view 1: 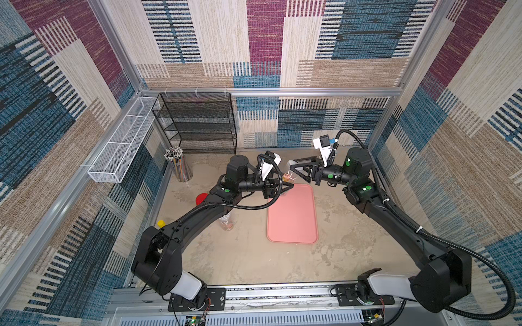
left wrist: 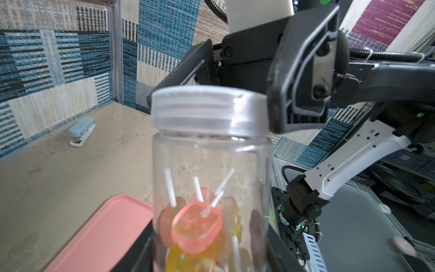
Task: Pour the candies out of the jar
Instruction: Unscrew the lid from the jar.
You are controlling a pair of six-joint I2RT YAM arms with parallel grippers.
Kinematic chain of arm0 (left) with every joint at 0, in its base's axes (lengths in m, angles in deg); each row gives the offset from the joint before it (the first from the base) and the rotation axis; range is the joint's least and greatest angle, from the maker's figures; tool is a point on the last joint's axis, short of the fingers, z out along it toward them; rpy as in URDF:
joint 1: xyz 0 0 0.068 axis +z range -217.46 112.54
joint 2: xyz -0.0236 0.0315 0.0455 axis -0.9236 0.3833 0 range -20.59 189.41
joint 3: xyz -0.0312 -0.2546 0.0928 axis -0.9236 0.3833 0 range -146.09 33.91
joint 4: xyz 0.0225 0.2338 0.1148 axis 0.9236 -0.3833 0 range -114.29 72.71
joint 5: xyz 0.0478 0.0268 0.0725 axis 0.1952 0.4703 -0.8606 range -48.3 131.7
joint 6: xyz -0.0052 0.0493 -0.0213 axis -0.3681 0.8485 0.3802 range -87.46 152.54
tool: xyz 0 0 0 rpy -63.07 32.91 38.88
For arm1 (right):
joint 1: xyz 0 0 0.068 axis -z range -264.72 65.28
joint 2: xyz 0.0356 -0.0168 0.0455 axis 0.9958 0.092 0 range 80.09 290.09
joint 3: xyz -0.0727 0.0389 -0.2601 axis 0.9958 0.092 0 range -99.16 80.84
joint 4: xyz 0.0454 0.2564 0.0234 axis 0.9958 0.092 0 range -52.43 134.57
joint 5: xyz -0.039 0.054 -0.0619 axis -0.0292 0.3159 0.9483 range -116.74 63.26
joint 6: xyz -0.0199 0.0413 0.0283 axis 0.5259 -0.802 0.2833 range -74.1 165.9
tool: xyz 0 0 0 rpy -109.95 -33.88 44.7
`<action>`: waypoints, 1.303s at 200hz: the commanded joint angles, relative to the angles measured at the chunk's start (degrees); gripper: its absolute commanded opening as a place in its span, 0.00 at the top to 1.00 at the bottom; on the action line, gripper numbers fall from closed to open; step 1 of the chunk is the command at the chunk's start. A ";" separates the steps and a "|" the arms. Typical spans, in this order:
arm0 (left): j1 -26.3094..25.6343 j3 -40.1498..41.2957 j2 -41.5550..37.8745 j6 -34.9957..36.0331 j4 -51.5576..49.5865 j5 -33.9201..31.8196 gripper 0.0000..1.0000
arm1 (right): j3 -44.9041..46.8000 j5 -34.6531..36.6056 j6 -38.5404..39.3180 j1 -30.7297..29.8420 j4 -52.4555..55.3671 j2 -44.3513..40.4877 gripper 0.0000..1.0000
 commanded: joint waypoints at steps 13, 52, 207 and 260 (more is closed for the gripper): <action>-0.03 0.13 -0.29 -2.01 2.50 -0.51 1.00 | -0.94 -7.13 2.31 -0.16 0.22 -0.12 0.63; -0.03 1.28 -2.42 1.17 -1.04 -8.89 1.00 | -3.58 2.87 0.23 0.73 4.72 -0.27 0.16; -4.79 2.81 -4.22 8.79 -7.20 -32.07 1.00 | -8.11 22.89 -4.25 -4.73 11.02 6.60 0.17; -5.19 2.81 -4.32 9.11 -7.18 -33.47 1.00 | -6.61 22.35 -5.90 -5.52 10.32 7.00 0.23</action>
